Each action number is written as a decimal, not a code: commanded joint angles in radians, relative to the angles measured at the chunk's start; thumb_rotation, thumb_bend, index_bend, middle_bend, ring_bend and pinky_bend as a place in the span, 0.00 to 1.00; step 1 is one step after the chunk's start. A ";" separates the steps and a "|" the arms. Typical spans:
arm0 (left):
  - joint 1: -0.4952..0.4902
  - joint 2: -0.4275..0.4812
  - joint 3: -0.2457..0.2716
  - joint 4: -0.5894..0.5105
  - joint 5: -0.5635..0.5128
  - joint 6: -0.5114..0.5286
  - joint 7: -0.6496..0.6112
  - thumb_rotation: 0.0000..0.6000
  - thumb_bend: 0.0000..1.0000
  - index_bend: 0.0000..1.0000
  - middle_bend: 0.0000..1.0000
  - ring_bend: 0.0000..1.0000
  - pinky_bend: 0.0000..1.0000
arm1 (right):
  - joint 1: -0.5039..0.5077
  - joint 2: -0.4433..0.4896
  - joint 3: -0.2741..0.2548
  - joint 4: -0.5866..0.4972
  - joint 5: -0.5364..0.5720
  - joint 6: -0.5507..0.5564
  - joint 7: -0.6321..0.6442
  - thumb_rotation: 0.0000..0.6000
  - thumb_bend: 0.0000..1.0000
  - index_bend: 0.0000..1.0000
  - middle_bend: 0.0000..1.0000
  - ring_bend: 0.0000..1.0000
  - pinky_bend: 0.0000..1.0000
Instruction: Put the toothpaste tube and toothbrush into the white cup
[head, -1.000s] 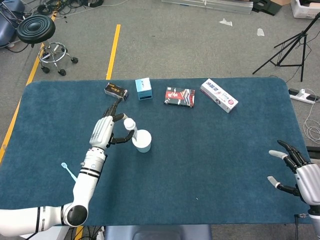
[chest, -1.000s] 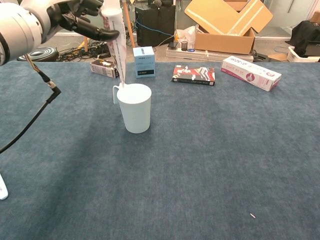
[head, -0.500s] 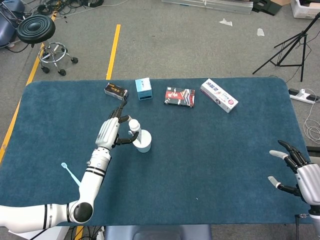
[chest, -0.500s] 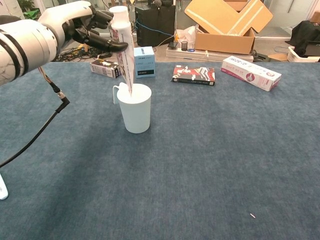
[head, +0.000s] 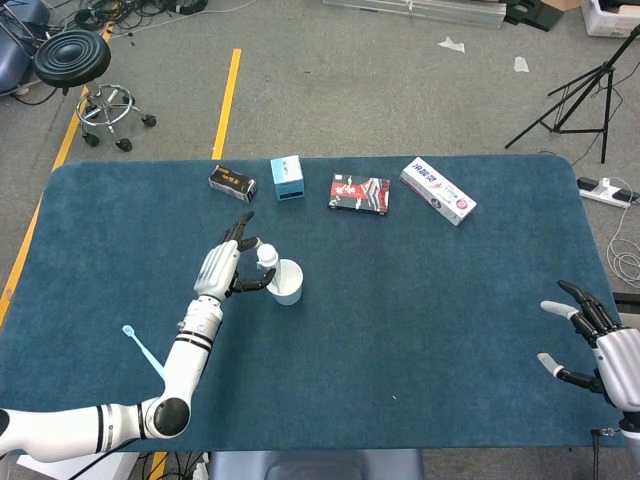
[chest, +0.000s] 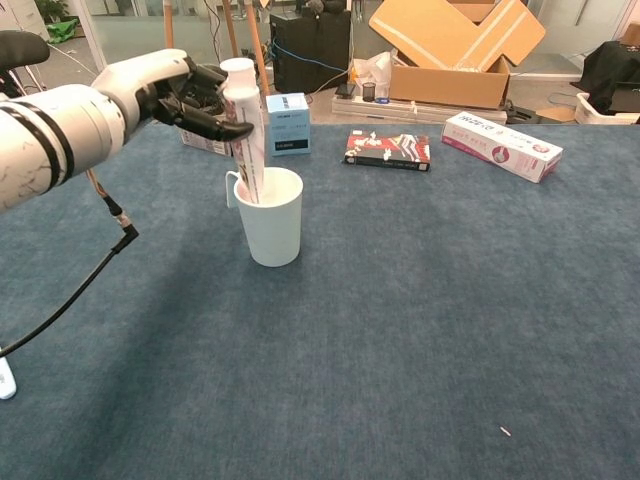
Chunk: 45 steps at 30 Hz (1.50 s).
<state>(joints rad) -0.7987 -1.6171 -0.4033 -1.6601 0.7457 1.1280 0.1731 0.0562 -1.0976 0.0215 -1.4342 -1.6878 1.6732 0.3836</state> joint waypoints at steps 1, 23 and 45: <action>0.004 -0.008 0.016 0.015 -0.004 -0.015 -0.003 1.00 0.45 0.66 0.01 0.00 0.00 | 0.000 0.000 -0.001 -0.001 -0.001 -0.001 -0.002 1.00 0.12 0.30 0.14 0.16 0.51; 0.025 -0.031 0.053 0.077 0.021 -0.076 -0.037 1.00 0.45 0.30 0.01 0.00 0.00 | 0.000 0.000 -0.005 -0.008 -0.002 -0.006 -0.014 1.00 0.12 0.30 0.14 0.16 0.51; 0.083 0.078 0.069 -0.079 0.060 -0.014 0.000 1.00 0.13 0.03 0.01 0.00 0.00 | 0.006 -0.002 -0.010 -0.011 -0.010 -0.017 -0.026 1.00 0.12 0.30 0.14 0.16 0.51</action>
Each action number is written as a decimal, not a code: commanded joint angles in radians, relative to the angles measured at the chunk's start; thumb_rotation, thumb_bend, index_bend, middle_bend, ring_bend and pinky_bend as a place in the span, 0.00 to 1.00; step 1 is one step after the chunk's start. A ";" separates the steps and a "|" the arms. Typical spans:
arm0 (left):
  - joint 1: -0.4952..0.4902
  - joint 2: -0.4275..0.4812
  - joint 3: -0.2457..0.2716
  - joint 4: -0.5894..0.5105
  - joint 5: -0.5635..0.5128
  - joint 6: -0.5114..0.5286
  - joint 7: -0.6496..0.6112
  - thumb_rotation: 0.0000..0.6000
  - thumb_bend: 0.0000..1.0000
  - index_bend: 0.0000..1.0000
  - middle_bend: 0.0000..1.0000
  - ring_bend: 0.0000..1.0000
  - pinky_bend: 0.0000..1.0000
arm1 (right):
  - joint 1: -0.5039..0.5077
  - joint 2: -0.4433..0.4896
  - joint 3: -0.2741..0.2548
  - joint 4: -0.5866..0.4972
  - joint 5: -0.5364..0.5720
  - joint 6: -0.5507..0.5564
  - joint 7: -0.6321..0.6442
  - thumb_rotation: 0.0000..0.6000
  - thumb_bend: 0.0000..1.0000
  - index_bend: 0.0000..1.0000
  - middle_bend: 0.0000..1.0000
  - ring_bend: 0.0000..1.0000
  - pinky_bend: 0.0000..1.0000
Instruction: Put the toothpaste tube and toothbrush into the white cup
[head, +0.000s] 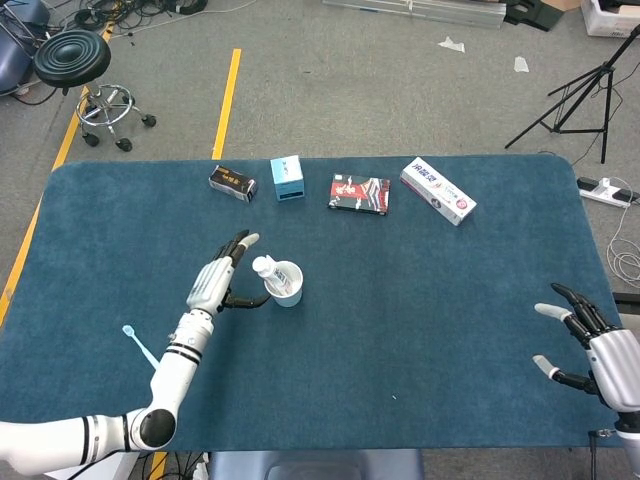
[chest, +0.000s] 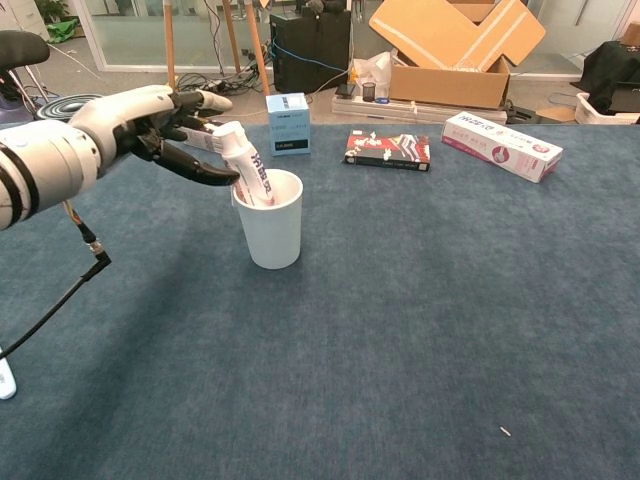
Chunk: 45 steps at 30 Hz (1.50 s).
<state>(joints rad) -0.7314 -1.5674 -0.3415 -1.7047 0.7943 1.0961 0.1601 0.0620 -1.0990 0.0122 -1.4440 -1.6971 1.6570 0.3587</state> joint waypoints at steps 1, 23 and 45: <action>0.023 0.045 0.013 -0.053 0.019 0.025 0.019 1.00 0.13 0.02 0.01 0.00 0.00 | 0.001 0.000 0.000 -0.001 0.000 -0.002 -0.002 1.00 0.12 0.30 0.14 0.16 0.51; 0.246 0.455 0.253 -0.235 0.352 0.116 0.094 1.00 0.00 0.00 0.00 0.00 0.00 | -0.028 -0.011 0.007 0.007 0.047 0.013 0.000 1.00 0.12 0.30 0.14 0.16 0.51; 0.299 0.397 0.389 0.072 0.581 0.088 0.158 1.00 0.00 0.00 0.00 0.00 0.00 | -0.023 -0.010 0.010 0.006 0.049 -0.010 -0.006 1.00 0.12 0.30 0.14 0.16 0.50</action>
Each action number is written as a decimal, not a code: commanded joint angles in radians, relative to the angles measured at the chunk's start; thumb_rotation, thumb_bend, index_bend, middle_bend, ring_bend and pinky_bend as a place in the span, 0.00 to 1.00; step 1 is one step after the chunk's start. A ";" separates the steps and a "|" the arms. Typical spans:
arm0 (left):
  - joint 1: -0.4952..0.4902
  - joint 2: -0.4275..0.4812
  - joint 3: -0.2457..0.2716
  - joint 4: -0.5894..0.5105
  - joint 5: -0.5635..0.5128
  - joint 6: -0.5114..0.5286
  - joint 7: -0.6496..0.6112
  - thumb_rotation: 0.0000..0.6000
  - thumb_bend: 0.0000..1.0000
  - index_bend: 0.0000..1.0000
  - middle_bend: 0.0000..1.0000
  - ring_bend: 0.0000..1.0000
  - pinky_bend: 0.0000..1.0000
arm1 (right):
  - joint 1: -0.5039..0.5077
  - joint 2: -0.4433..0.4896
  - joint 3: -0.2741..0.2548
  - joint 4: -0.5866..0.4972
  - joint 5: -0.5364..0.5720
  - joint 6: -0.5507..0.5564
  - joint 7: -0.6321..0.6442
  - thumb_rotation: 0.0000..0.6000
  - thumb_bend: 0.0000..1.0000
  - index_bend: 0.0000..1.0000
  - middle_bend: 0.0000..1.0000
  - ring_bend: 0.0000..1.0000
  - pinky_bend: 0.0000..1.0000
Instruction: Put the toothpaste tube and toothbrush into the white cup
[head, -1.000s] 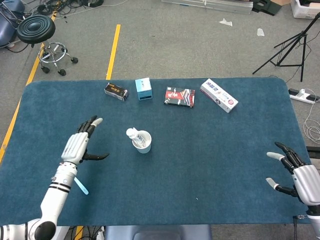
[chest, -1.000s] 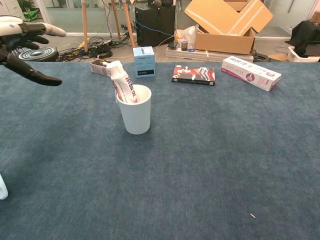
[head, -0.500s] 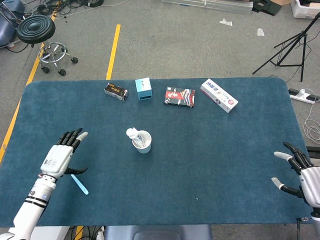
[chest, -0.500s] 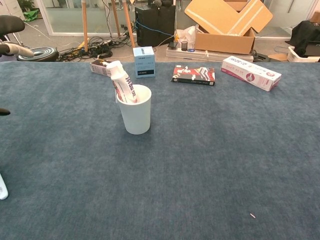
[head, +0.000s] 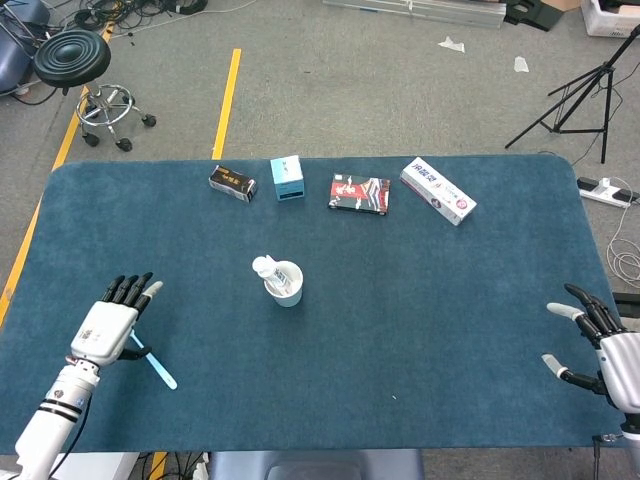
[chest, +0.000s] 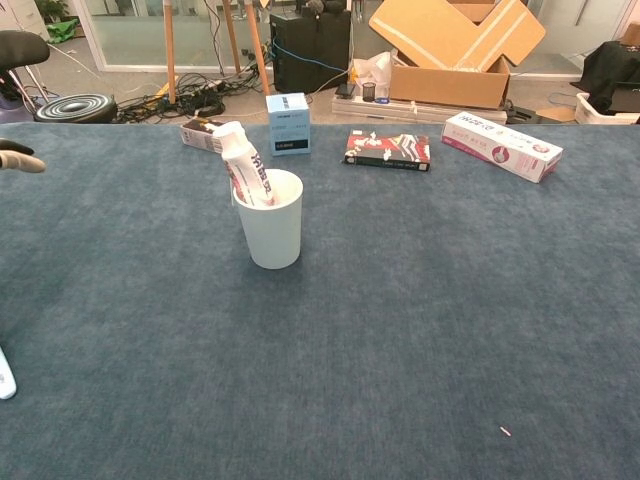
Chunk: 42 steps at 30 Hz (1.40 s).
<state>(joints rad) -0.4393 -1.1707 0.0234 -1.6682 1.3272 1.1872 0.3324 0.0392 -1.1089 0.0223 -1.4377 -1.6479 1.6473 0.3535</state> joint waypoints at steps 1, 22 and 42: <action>0.008 0.003 0.030 0.045 0.062 -0.007 -0.021 1.00 0.00 0.00 0.00 0.00 0.00 | 0.000 0.000 0.000 0.000 0.000 -0.001 -0.001 1.00 0.12 0.30 0.14 0.16 0.50; 0.014 -0.109 0.091 0.300 0.202 -0.078 -0.005 1.00 0.00 0.00 0.00 0.00 0.00 | 0.002 0.000 0.000 -0.002 -0.001 -0.009 -0.007 1.00 0.12 0.30 0.14 0.16 0.50; 0.010 -0.160 0.086 0.338 0.214 -0.118 -0.026 1.00 0.00 0.00 0.00 0.00 0.00 | 0.004 0.000 0.000 -0.006 -0.002 -0.016 -0.012 1.00 0.12 0.30 0.14 0.16 0.50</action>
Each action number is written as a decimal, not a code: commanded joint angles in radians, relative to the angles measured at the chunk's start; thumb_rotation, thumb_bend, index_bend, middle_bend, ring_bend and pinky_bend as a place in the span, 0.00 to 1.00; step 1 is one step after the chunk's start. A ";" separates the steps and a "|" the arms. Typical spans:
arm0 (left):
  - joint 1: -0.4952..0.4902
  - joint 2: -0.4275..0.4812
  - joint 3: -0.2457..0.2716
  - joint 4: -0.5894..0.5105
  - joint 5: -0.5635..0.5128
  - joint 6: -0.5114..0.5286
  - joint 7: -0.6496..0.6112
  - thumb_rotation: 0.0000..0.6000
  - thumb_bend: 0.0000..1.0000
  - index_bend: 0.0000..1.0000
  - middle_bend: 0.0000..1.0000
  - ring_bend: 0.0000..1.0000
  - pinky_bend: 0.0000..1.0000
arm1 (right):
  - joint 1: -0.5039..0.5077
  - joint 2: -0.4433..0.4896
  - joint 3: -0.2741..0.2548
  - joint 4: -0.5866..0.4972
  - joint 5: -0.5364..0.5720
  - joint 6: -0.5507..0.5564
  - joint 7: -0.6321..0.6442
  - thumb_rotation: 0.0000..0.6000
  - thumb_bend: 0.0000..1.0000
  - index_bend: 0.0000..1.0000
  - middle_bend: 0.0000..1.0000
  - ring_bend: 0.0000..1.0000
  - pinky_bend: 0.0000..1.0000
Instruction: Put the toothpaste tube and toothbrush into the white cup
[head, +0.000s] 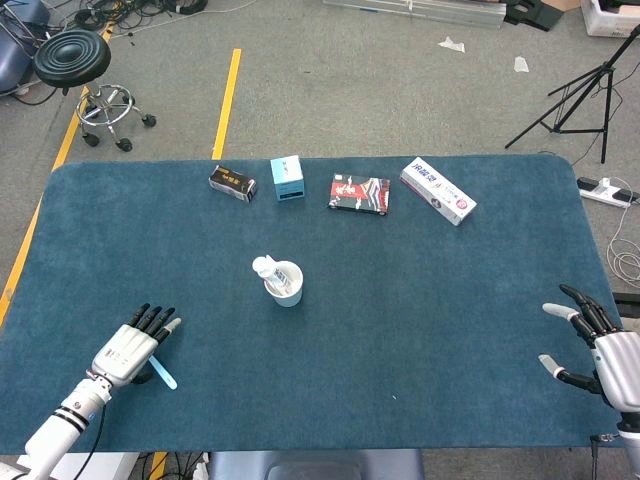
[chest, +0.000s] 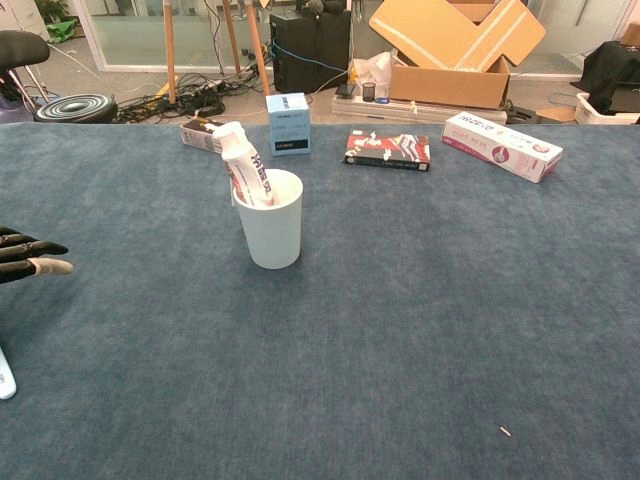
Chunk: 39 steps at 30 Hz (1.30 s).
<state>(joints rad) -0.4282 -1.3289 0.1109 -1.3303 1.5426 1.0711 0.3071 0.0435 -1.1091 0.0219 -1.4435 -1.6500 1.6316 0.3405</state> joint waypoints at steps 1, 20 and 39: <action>-0.002 -0.004 -0.003 0.000 -0.002 -0.003 0.000 1.00 0.00 0.00 0.00 0.00 0.00 | 0.000 0.001 0.001 0.000 0.001 -0.001 0.001 1.00 0.12 0.30 0.14 0.16 0.50; -0.016 -0.032 -0.029 0.012 -0.020 -0.025 0.012 1.00 0.00 0.00 0.00 0.00 0.00 | 0.002 0.003 -0.001 -0.002 0.000 -0.006 0.002 1.00 0.12 0.30 0.14 0.16 0.50; -0.036 -0.045 -0.046 -0.014 -0.026 -0.037 0.051 1.00 0.00 0.00 0.00 0.00 0.00 | 0.002 0.003 -0.002 -0.003 -0.003 -0.004 0.000 1.00 0.12 0.30 0.14 0.16 0.50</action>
<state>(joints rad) -0.4631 -1.3735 0.0654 -1.3440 1.5166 1.0346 0.3575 0.0457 -1.1061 0.0199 -1.4466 -1.6533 1.6272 0.3405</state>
